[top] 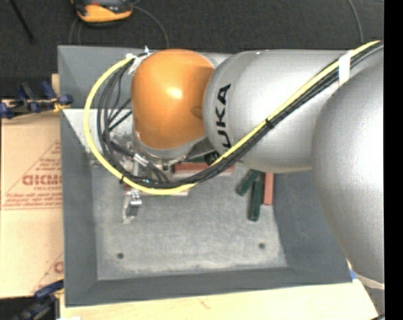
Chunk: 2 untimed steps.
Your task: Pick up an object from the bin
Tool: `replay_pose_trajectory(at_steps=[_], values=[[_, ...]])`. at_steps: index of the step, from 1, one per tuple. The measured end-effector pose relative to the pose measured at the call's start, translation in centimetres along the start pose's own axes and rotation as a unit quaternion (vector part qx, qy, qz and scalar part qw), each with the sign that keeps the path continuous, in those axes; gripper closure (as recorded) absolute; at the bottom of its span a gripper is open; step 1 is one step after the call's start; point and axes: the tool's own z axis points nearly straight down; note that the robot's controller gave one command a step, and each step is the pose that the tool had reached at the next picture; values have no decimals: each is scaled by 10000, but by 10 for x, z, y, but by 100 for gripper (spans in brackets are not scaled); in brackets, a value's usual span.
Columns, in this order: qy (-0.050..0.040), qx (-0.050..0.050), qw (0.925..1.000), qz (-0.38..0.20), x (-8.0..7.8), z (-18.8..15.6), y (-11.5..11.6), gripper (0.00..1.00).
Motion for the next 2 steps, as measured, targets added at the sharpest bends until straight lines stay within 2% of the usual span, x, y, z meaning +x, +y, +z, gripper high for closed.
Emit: replay_pose_trajectory(at_steps=[1,2], values=[[-38,-9,10000,30,-2,-5,-1,100],[-37,-9,10000,34,-2,-5,-1,100]])
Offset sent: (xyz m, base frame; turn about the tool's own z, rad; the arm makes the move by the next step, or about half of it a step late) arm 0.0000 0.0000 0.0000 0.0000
